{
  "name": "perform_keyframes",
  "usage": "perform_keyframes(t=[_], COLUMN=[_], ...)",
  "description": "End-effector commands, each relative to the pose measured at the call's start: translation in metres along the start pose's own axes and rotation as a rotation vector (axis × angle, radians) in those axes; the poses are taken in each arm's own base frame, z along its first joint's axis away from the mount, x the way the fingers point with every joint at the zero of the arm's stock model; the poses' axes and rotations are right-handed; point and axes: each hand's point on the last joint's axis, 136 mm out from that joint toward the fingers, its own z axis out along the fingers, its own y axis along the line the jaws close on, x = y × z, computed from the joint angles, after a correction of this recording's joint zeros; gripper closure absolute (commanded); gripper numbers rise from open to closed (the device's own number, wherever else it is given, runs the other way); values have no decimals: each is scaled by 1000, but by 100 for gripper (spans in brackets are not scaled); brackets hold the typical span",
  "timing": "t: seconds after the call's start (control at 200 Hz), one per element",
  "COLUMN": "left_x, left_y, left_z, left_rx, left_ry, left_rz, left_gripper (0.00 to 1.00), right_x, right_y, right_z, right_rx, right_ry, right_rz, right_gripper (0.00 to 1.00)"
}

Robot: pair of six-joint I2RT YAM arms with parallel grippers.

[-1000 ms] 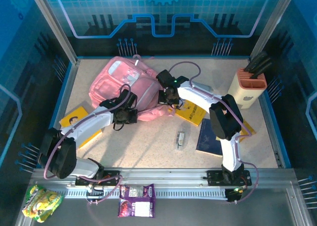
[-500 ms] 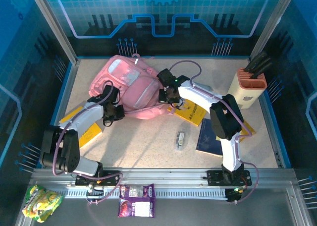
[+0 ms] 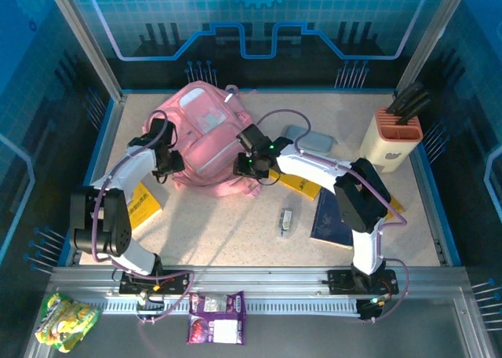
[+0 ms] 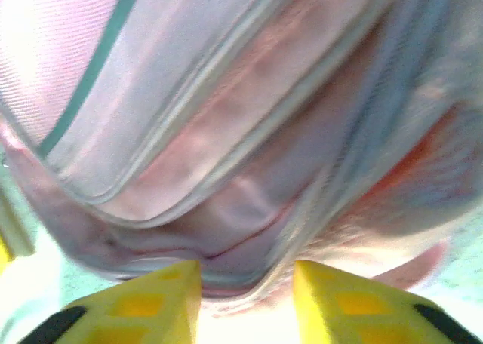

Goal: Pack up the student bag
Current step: Unzip the student bag at the top-center of the table, then adjust the book at the center of the table.

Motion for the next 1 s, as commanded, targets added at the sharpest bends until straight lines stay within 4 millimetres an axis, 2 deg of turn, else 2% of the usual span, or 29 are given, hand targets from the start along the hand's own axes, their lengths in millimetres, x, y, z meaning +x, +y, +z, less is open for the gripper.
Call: perform_keyframes(t=[0.0, 0.06, 0.11, 0.275, 0.325, 0.435, 0.59, 0.69, 0.755, 0.855, 0.996], left_x=[-13, -8, -2, 27, 39, 67, 104, 123, 133, 146, 158], left_y=[-9, -11, -19, -57, -78, -126, -184, -230, -258, -289, -313], left_z=[-28, -39, -48, -75, -81, -91, -86, -83, -82, -72, -57], left_rx=[75, 108, 163, 310, 375, 499, 574, 676, 753, 797, 767], left_ry=[-75, -90, -103, -128, -125, -100, -70, -69, -68, -16, -20], left_rz=[-52, -87, -93, -94, -75, -53, -23, -26, -35, -90, -99], left_gripper=[46, 44, 43, 39, 39, 38, 38, 37, 37, 38, 38], right_x=[-5, -4, -7, -26, -34, -48, -63, -74, -76, -74, -80], right_y=[34, 24, 7, -70, -94, -143, -194, -217, -225, -238, -261], right_z=[-39, -53, -64, -88, -94, -100, -92, -84, -73, -64, -60], right_rx=[-147, -141, -114, 9, 38, 96, 125, 145, 131, 150, 181], right_ry=[-62, -93, -115, -142, -154, -162, -128, -136, -117, -78, -115], right_rz=[-44, -78, -99, -108, -102, -44, 48, 91, 119, 159, 192], right_gripper=[49, 43, 37, 19, 12, 3, 1, 0, 0, 0, 0])
